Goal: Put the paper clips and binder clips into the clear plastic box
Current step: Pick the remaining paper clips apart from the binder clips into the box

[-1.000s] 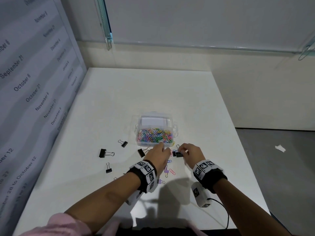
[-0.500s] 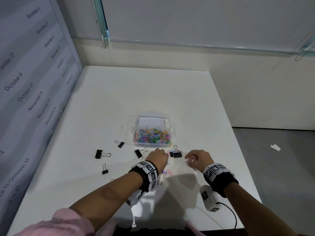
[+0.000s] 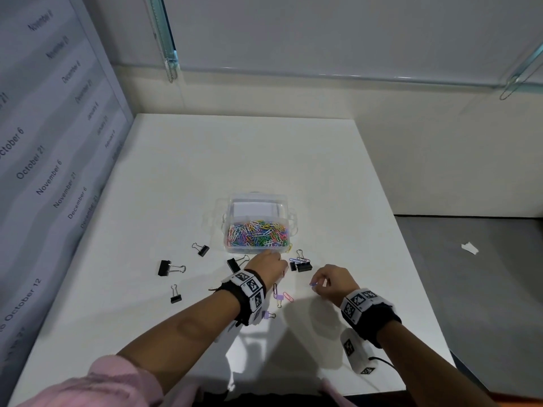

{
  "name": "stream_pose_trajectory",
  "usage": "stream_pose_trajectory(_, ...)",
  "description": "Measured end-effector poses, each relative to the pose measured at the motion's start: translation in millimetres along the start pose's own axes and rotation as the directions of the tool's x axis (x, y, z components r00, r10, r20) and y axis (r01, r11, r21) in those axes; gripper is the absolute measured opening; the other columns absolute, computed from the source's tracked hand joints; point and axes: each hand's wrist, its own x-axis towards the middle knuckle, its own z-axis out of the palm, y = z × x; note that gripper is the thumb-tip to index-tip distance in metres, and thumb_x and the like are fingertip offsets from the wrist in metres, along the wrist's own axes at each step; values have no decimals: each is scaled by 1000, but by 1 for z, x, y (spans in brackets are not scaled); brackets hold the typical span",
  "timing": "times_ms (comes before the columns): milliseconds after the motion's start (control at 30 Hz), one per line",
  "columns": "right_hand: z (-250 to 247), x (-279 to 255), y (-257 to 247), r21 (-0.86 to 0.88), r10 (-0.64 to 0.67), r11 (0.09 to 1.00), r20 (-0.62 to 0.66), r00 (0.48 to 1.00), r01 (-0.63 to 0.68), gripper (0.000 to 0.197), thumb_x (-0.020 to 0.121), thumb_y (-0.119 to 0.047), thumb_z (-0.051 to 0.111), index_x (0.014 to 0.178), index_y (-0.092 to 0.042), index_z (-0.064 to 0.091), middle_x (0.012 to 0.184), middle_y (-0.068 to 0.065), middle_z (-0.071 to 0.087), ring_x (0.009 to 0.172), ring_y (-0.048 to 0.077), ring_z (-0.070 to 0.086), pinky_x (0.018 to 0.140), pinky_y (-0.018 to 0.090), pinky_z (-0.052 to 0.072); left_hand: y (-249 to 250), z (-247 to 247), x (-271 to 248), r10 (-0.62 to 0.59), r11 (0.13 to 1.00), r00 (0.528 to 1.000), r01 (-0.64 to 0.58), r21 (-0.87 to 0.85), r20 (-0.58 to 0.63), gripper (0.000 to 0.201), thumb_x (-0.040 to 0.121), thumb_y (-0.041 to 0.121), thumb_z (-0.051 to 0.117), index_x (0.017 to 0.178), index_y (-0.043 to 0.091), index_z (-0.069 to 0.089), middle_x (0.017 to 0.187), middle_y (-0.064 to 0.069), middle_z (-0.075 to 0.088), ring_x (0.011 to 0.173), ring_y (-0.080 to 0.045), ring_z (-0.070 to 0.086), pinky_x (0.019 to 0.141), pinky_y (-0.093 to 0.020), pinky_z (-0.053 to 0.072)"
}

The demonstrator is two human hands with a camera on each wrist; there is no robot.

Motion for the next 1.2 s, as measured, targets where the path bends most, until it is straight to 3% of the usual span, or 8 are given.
stream_pose_trajectory(133,10,-2,-8,-23,-37,999,29,999,37,11,82,-12,57,82,-15,67,74,-10,49,61,-4,39,63,18,30,1,1,-2,0,1000,999,1,-26,46,22,94,9,44,112,3,56,120,-16,54,119,-32,43,95,-40,36)
stream_pose_trajectory(300,28,-8,-26,0,-104,995,99,990,105,6,81,-17,62,80,-21,65,71,-13,49,61,-5,40,62,15,33,2,0,-4,1,998,998,3,-58,67,25,90,9,47,110,0,59,119,-17,52,114,-32,47,88,-41,40)
stream_pose_trajectory(433,39,-10,-34,-30,-82,996,95,992,85,15,75,-24,70,83,-27,58,71,-16,43,72,9,43,65,20,32,4,0,-8,-10,995,998,17,-101,69,23,91,10,47,110,0,55,117,-19,53,112,-34,49,88,-42,41)
stream_pose_trajectory(633,42,-10,-36,-10,-59,998,43,997,60,14,78,-19,66,91,-14,67,67,-17,41,78,12,46,66,21,29,-2,-5,-17,-60,968,995,77,-240,81,33,86,7,57,118,3,50,120,-18,54,113,-32,50,92,-38,39)
stream_pose_trajectory(767,42,-13,-41,-74,-59,995,64,996,64,5,85,-20,55,89,-20,59,88,1,54,83,16,46,74,24,33,-6,-8,-21,-105,969,987,128,-212,118,25,84,8,58,109,2,56,116,-18,57,111,-32,52,89,-38,41)
stream_pose_trajectory(900,42,-11,-51,-227,-64,969,142,988,96,23,89,-15,46,107,-2,52,115,17,52,103,32,53,84,35,40,-6,-11,-21,-119,977,978,146,-154,173,20,86,8,54,102,4,64,115,-17,62,111,-32,55,91,-36,43)
stream_pose_trajectory(1100,41,-9,-52,-243,-54,965,176,983,97,23,88,-13,45,106,1,49,117,19,49,104,31,52,84,36,41,-6,-6,-26,-142,973,980,164,-164,140,23,89,20,56,105,3,59,115,-18,59,111,-33,52,91,-37,39)
stream_pose_trajectory(1200,38,-11,-49,-207,-68,973,173,983,104,5,86,-13,47,91,-14,47,112,17,53,102,31,53,80,33,39,-13,-5,-30,-150,970,977,175,-170,151,20,89,20,57,101,5,61,111,-17,63,108,-31,56,89,-35,42)
